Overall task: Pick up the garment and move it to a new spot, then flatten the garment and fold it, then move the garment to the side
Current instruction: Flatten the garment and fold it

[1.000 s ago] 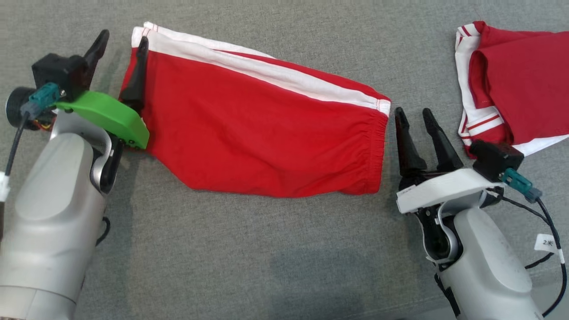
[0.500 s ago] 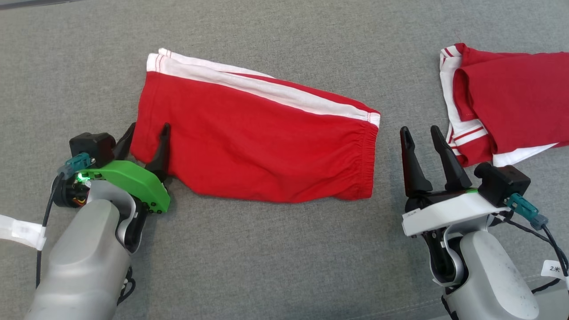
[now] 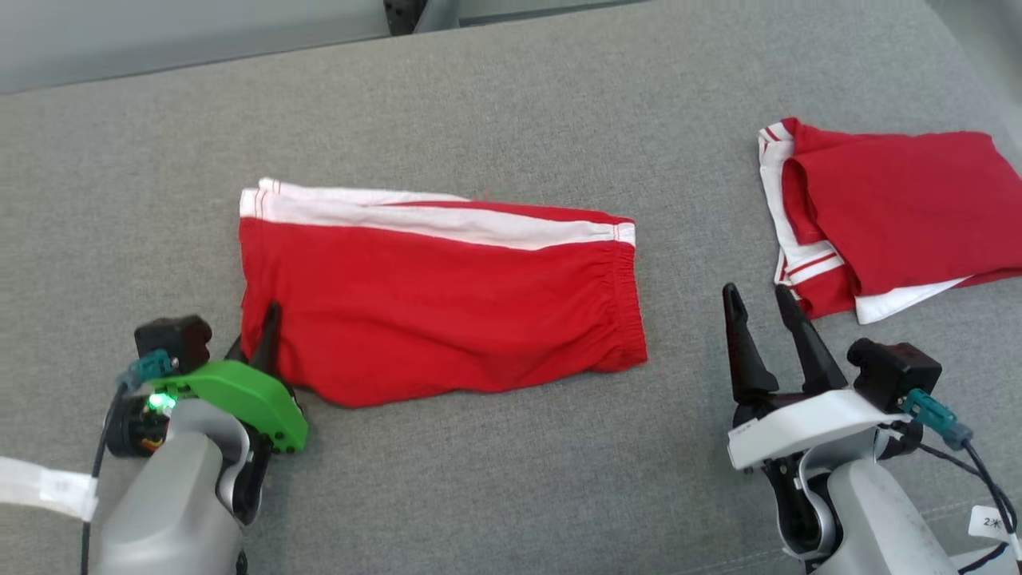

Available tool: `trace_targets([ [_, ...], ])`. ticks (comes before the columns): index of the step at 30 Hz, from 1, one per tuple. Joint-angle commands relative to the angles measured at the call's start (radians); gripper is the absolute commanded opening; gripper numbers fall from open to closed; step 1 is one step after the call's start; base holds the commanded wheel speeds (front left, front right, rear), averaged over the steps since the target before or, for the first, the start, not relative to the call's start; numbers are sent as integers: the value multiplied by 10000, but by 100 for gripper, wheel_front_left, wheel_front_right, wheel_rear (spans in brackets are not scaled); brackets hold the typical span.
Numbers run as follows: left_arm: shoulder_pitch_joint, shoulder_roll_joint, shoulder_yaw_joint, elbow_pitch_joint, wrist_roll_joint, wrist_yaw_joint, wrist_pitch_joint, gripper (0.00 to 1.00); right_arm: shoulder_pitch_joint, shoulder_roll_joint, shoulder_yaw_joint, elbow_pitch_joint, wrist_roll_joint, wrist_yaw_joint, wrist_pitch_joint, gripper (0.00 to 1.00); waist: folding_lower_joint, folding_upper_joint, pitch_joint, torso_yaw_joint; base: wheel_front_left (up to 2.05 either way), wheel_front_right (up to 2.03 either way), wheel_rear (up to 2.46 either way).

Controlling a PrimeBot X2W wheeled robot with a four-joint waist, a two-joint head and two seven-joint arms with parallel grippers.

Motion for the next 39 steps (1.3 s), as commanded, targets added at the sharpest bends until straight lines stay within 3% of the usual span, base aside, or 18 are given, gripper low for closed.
trace_targets([
  [1,394,-31,147,-74,193,120,5,0,209,-35,11,88,-104,-2,3,100,0,-1,-766,226,0,0,0],
  [6,1486,-342,606,-469,644,434,4,0,534,-32,45,291,-178,-2,3,100,0,-1,-1344,492,0,0,0],
  [7,1637,-371,753,-634,793,505,2,4,573,-35,45,329,-191,-2,3,100,0,-1,-1409,527,0,0,0],
  [8,1793,-403,899,-784,943,582,3,46,612,-35,50,359,-224,-2,3,100,0,-1,-1484,563,0,0,0],
  [9,1988,-425,1064,-912,1036,654,3,100,630,-33,46,381,-235,-2,3,100,0,-1,-1535,589,0,0,0],
  [17,3903,-530,3060,-3039,3004,1502,2,100,1023,-22,-379,400,-1358,-2,3,100,0,-1,-2218,931,0,0,0],
  [25,5524,-933,4328,-4926,4402,1528,1,100,1311,-32,-360,540,-1414,-2,3,100,0,-1,-2615,1184,0,0,0],
  [32,6653,-1634,4928,-5708,5039,1094,1,100,1440,-33,-378,772,-1455,-2,3,100,0,-1,-2661,1407,0,0,0],
  [39,6194,-1937,4914,-5505,5400,578,1,100,293,-38,-84,1768,-1146,-2,3,100,0,-1,-2001,1810,0,0,0],
])
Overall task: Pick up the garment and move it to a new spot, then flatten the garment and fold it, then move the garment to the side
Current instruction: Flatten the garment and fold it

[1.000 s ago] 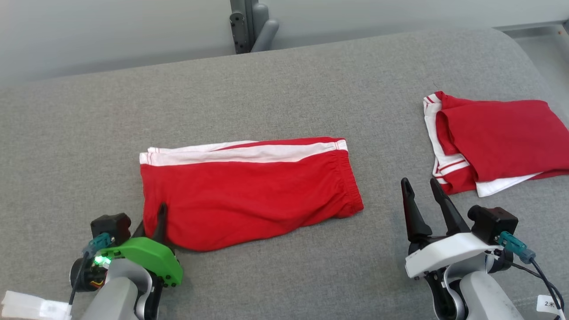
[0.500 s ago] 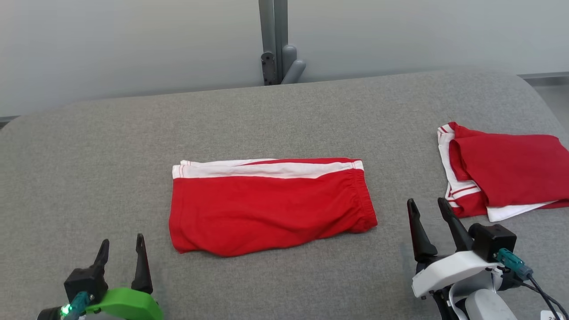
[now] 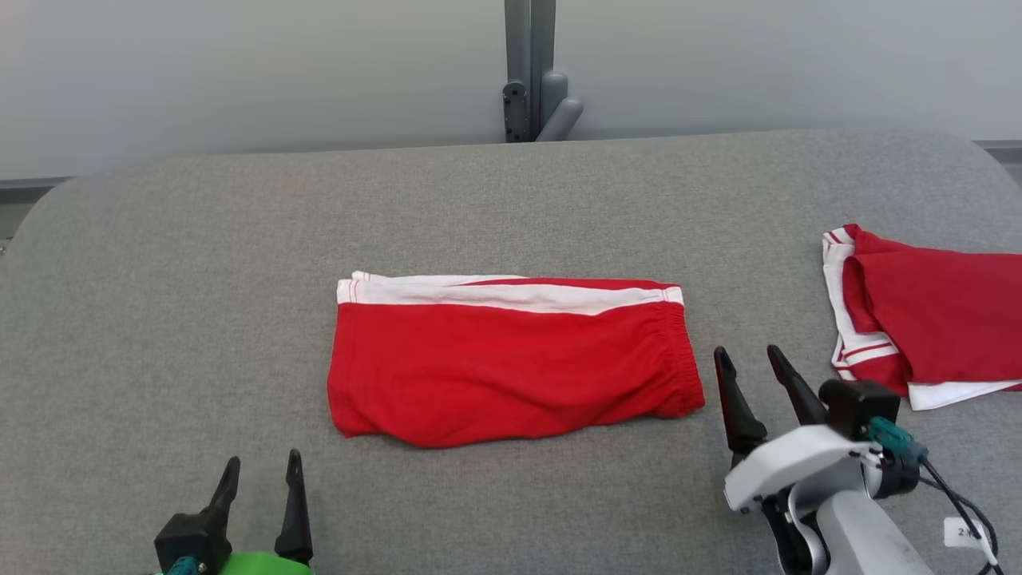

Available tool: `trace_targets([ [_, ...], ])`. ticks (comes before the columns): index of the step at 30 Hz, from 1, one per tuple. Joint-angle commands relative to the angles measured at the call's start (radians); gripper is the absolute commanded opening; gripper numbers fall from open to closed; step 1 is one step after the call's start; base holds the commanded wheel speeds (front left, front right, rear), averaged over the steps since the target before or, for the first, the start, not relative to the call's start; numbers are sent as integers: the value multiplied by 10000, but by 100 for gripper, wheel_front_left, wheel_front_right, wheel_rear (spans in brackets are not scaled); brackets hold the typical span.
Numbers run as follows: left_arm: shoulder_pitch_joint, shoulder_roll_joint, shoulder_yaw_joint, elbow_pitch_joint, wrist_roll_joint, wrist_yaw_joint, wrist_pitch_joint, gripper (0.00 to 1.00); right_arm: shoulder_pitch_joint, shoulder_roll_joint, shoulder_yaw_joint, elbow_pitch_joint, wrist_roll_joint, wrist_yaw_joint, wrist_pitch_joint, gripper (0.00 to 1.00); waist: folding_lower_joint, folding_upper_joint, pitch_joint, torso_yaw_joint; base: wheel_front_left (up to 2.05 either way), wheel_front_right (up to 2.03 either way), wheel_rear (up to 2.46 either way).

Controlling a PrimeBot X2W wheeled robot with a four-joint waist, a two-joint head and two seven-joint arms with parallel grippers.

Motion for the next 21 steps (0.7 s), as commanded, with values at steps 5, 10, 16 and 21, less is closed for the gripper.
trace_targets([
  [5,-686,-95,-157,320,263,-275,3,100,-1608,-39,347,1831,-164,-2,3,100,0,0,756,678,0,0,0],
  [10,-880,-138,-172,514,339,-415,3,100,-2494,-44,373,3737,-283,-3,3,100,0,0,900,1034,0,0,0],
  [16,-914,-155,-41,606,399,-497,2,100,-2861,-49,172,5167,11,-3,17,100,0,0,993,1189,0,0,0],
  [21,-933,-159,-46,626,443,-568,2,100,-2913,-33,518,5516,858,-8,53,38,0,0,1102,1164,0,0,0],
])
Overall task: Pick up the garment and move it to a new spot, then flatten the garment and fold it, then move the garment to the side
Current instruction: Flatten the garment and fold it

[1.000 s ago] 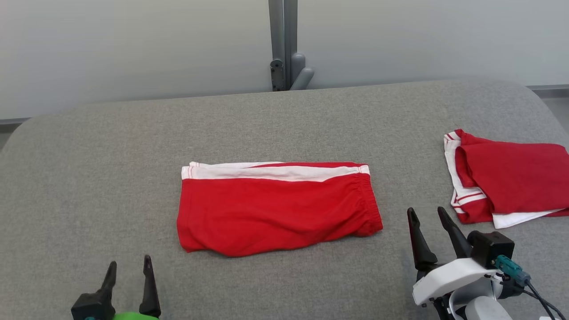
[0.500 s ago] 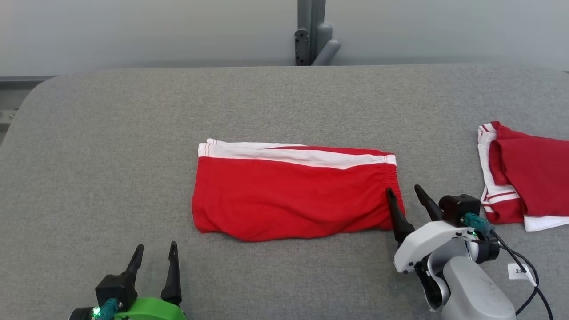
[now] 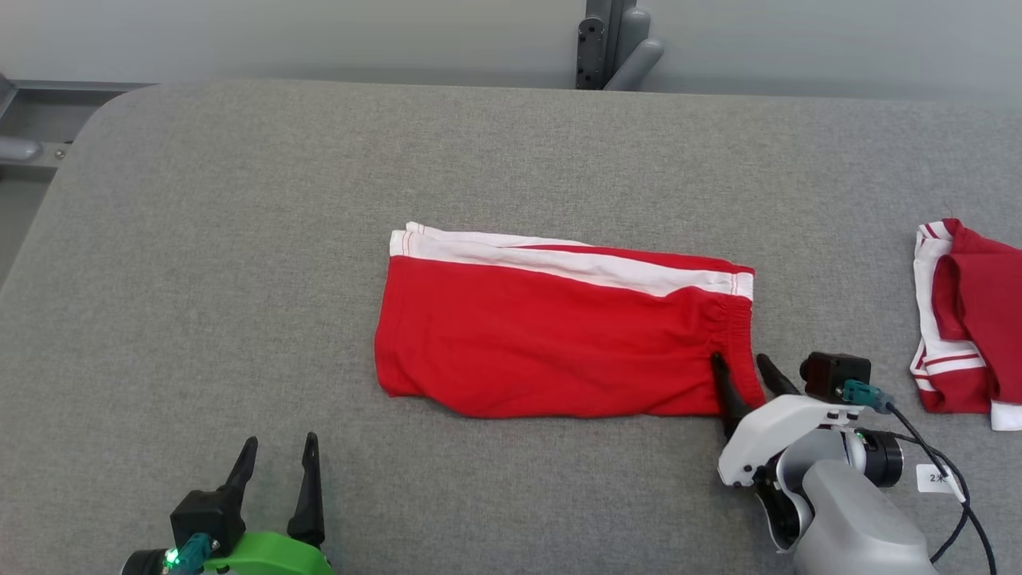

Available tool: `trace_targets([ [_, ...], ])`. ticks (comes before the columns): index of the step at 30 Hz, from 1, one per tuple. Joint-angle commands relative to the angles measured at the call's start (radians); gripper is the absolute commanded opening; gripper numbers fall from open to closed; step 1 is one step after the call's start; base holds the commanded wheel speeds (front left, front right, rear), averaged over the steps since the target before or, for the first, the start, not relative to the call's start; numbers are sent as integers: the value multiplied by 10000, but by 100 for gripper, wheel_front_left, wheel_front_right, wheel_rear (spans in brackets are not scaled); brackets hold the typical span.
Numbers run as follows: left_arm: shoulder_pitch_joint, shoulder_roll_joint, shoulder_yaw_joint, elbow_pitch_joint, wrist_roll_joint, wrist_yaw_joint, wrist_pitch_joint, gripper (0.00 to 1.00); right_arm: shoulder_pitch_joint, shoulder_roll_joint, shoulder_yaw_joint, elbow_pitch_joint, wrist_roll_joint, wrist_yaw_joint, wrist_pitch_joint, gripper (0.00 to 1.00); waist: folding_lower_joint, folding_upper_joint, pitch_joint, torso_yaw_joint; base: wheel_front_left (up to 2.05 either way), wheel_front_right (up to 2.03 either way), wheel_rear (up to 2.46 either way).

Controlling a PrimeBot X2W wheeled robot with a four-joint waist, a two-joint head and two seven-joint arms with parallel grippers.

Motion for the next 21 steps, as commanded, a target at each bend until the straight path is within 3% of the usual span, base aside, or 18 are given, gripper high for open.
trace_targets([
  [1,-183,1,-17,36,4,-61,2,100,76,-12,202,170,398,-15,116,0,0,0,46,-24,0,0,0],
  [13,156,4,-141,136,-109,-77,2,100,302,-240,15,-1061,1896,-17,65,0,0,0,-325,-286,0,0,0],
  [21,291,6,-511,310,-270,-72,2,100,102,-847,2103,-3674,4233,-8,1599,0,0,0,-609,-413,0,0,0],
])
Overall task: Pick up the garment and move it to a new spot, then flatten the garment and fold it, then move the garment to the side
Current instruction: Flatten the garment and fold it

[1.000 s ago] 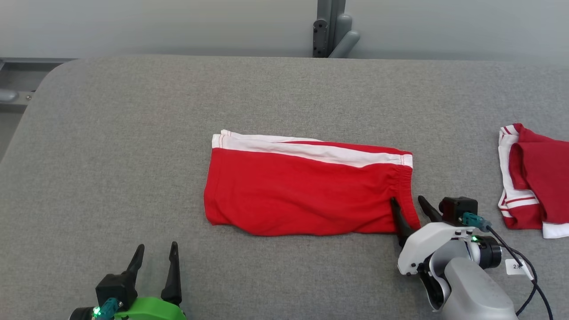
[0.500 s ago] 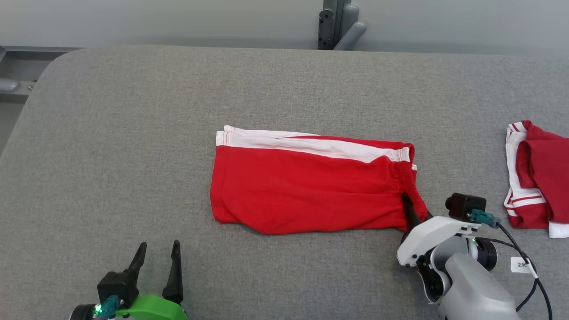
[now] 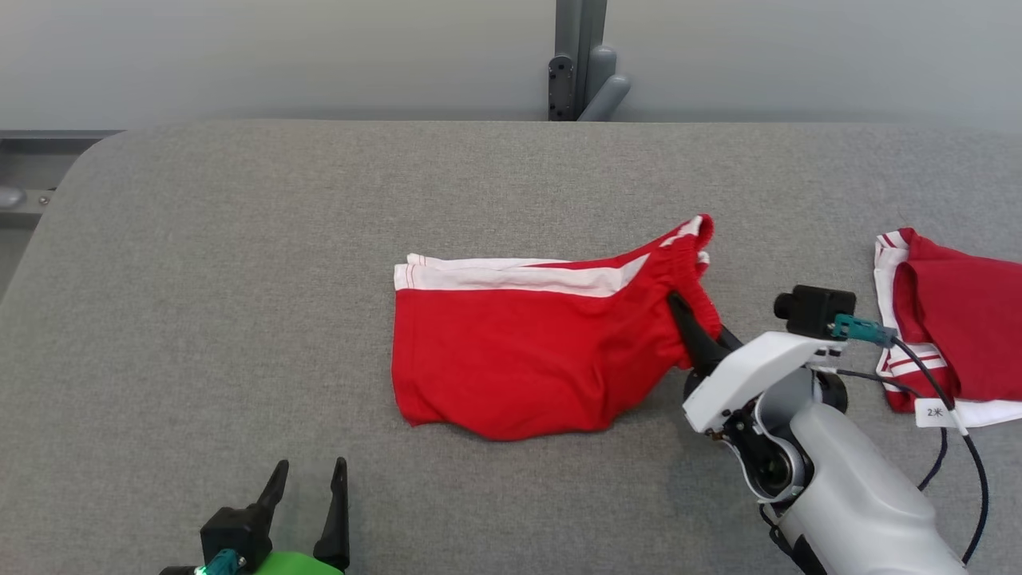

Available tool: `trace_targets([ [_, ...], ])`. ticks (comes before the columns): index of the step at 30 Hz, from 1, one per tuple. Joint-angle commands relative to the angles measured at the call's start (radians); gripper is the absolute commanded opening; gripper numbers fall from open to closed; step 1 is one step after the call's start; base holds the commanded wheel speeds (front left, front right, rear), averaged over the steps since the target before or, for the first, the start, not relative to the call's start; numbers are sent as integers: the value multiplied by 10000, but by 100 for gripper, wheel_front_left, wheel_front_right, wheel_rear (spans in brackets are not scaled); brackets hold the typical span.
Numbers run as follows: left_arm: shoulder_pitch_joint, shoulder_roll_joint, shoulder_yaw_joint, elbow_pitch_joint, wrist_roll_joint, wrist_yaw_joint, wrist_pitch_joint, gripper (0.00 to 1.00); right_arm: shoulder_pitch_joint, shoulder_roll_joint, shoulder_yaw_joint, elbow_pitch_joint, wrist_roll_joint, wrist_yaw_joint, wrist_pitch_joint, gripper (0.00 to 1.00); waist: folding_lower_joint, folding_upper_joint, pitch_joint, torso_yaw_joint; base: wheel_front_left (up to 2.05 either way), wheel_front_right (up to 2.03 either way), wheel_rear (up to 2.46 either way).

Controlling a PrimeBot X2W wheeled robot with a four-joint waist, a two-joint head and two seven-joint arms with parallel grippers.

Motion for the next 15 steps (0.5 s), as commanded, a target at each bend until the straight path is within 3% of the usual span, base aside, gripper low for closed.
trace_targets([
  [1,10,19,-78,46,-36,2,2,100,-31,-40,322,-335,296,0,276,0,0,-1,-40,86,0,0,0],
  [7,-242,22,-569,177,-220,-22,2,100,-352,91,1585,-1370,1203,0,915,0,0,-1,3,876,0,0,0],
  [14,-455,23,-1183,222,-370,30,2,100,-1063,594,2371,65,1401,0,474,0,0,-1,-30,2430,0,0,0],
  [15,-453,22,-1239,226,-368,39,2,100,-1155,654,2414,388,1446,0,361,16,0,-1,-67,2622,0,0,0],
])
